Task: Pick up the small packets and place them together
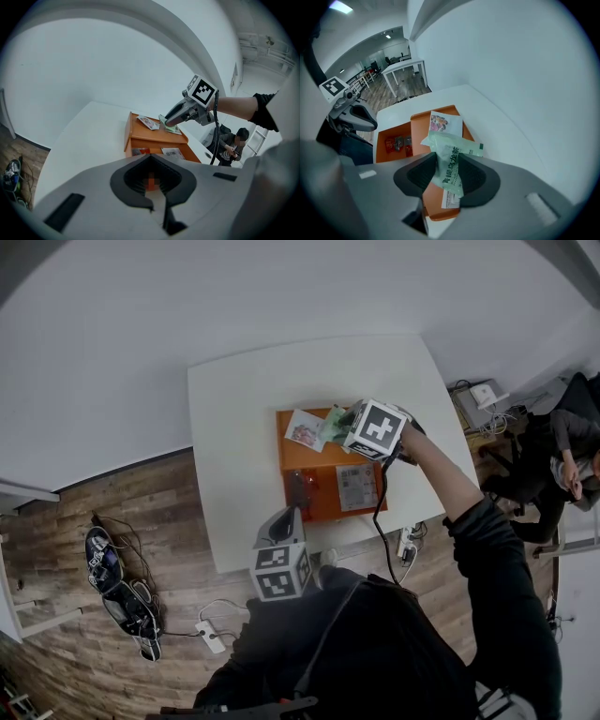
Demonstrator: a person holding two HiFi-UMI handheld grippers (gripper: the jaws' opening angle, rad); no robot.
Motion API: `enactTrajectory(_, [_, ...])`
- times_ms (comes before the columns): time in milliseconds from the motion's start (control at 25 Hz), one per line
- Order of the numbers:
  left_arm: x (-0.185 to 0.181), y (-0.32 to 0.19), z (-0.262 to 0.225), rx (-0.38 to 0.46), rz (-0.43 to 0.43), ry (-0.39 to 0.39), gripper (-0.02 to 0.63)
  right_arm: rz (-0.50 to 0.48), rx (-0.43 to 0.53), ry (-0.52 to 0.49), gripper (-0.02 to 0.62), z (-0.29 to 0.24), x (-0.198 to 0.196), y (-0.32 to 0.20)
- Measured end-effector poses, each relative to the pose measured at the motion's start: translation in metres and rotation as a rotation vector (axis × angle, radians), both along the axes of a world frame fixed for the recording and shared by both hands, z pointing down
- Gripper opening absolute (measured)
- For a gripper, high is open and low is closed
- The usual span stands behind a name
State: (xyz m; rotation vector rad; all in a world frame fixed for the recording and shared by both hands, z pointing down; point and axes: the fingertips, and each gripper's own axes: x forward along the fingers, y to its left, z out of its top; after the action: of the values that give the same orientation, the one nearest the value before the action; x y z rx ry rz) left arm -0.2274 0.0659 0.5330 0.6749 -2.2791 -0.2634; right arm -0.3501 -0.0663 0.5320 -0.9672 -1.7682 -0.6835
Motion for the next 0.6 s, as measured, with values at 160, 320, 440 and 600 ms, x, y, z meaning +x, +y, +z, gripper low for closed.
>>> enactTrajectory(160, [0.004, 0.000, -0.001, 0.000, -0.003, -0.004, -0.002, -0.019, -0.014, -0.021, 0.163, -0.014, 0.006, -0.001])
enactTrajectory(320, [0.006, -0.001, -0.004, 0.003, -0.007, -0.010, -0.002, -0.035, -0.044, -0.056, 0.165, -0.034, 0.014, 0.001])
enactTrajectory(440, [0.006, 0.000, -0.006, 0.004, -0.014, -0.015, -0.002, -0.073, -0.081, -0.061, 0.164, -0.046, 0.028, 0.013])
enactTrajectory(600, [0.008, 0.001, -0.006, 0.005, -0.018, -0.017, -0.002, -0.146, -0.103, -0.057, 0.164, -0.047, 0.050, 0.035])
